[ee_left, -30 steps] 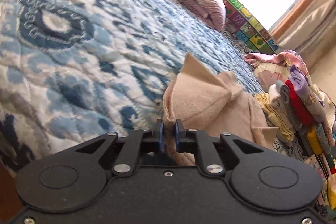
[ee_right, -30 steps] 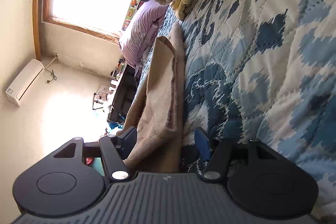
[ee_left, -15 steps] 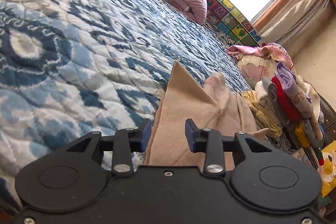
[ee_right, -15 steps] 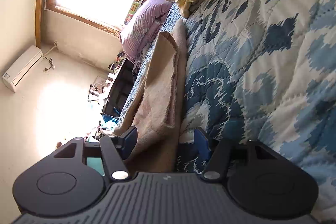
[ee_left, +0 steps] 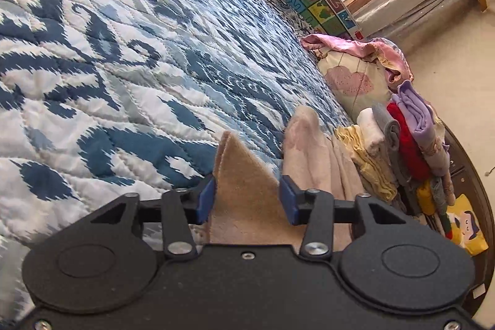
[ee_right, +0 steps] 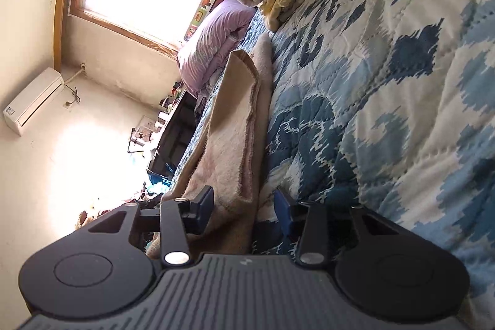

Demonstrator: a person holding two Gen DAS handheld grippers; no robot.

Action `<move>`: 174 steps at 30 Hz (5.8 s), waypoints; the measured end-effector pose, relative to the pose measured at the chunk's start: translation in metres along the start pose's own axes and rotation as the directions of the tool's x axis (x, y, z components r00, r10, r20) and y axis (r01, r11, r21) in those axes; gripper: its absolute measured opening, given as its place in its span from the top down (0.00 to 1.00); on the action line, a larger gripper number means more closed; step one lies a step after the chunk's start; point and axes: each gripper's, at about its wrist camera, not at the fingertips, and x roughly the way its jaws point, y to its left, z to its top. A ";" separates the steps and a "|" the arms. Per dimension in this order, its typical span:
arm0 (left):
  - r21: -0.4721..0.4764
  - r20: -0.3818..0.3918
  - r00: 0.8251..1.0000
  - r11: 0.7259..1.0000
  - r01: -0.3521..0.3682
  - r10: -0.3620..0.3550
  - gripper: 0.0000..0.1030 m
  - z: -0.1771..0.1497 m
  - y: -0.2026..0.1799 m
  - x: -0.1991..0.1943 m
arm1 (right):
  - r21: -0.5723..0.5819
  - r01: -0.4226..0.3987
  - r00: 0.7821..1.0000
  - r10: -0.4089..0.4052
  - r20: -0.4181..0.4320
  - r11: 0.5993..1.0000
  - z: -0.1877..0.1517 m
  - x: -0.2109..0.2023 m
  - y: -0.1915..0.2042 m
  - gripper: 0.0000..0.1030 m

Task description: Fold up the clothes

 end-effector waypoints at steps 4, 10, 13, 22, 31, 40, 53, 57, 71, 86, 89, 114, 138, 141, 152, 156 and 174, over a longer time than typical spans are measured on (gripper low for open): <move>0.070 0.056 0.998 0.997 0.022 -0.026 1.00 -0.007 -0.017 -0.016 | -0.001 -0.004 1.000 0.004 0.006 1.000 -0.001 0.001 -0.001 0.65; 0.058 0.334 0.941 0.998 0.029 -0.047 1.00 -0.011 -0.027 -0.102 | -0.005 -0.004 1.000 0.004 0.007 1.000 -0.003 0.001 0.000 0.65; -0.065 0.445 0.893 0.997 -0.037 0.062 1.00 -0.021 0.000 -0.138 | -0.005 -0.004 1.000 0.004 0.007 1.000 -0.003 0.001 0.000 0.65; -0.354 0.322 0.891 0.913 -0.201 0.321 0.94 -0.064 0.061 -0.144 | -0.003 -0.006 1.000 0.006 0.005 1.000 -0.003 0.000 0.001 0.65; -0.243 0.231 0.965 0.968 -0.066 0.124 0.44 -0.131 0.014 -0.157 | -0.005 -0.006 1.000 0.006 0.005 1.000 -0.002 0.000 0.001 0.65; -0.211 0.157 0.974 0.969 -0.126 0.161 0.95 -0.148 -0.026 -0.119 | 0.009 -0.008 1.000 0.008 0.000 1.000 -0.004 -0.004 0.003 0.64; -0.274 0.169 0.940 0.930 -0.244 0.296 0.48 -0.183 -0.017 -0.167 | -0.285 0.060 0.998 -0.059 0.013 0.957 -0.038 -0.041 0.083 0.13; -0.270 0.145 0.956 0.940 -0.211 0.256 0.48 -0.183 -0.024 -0.162 | -0.467 0.178 0.982 -0.186 0.030 0.866 -0.062 -0.032 0.115 0.12; -0.124 0.101 0.966 0.966 -0.225 0.238 0.91 -0.185 -0.049 -0.159 | -0.556 0.341 0.908 -0.419 -0.016 0.758 -0.078 -0.013 0.117 0.90; -0.100 0.112 0.931 0.936 -0.337 0.347 0.53 -0.196 -0.050 -0.176 | -0.198 0.234 0.972 -0.232 0.036 0.952 -0.036 -0.086 0.082 0.30; -0.156 0.095 0.956 0.953 -0.261 0.278 0.50 -0.201 -0.056 -0.172 | -0.056 0.190 0.981 -0.188 0.044 0.980 -0.014 -0.072 0.060 0.32; -0.171 0.025 0.962 0.949 -0.264 0.272 0.45 -0.216 -0.073 -0.153 | -0.111 0.231 0.964 -0.212 0.160 0.967 -0.007 -0.057 0.062 0.87; -0.188 -0.010 0.960 0.942 -0.277 0.281 0.40 -0.213 -0.069 -0.144 | -0.207 0.282 0.959 -0.279 0.044 0.937 0.149 -0.021 0.003 0.33; -0.201 -0.018 0.957 0.936 -0.288 0.290 0.40 -0.212 -0.067 -0.142 | -0.146 0.228 0.972 -0.235 -0.032 0.963 0.172 0.004 -0.017 0.32; -0.193 -0.042 0.954 0.934 -0.299 0.297 0.37 -0.208 -0.066 -0.136 | -0.147 0.113 0.991 -0.102 0.084 0.983 0.169 -0.026 -0.017 0.96; -0.191 -0.038 0.955 0.936 -0.296 0.294 0.37 -0.209 -0.066 -0.137 | -0.059 0.223 0.960 -0.209 0.186 0.973 0.169 -0.061 -0.032 0.96; -0.230 -0.024 0.970 0.943 -0.242 0.243 0.34 -0.210 -0.064 -0.142 | -0.293 0.514 0.846 -0.419 0.330 0.806 0.172 -0.063 0.037 0.88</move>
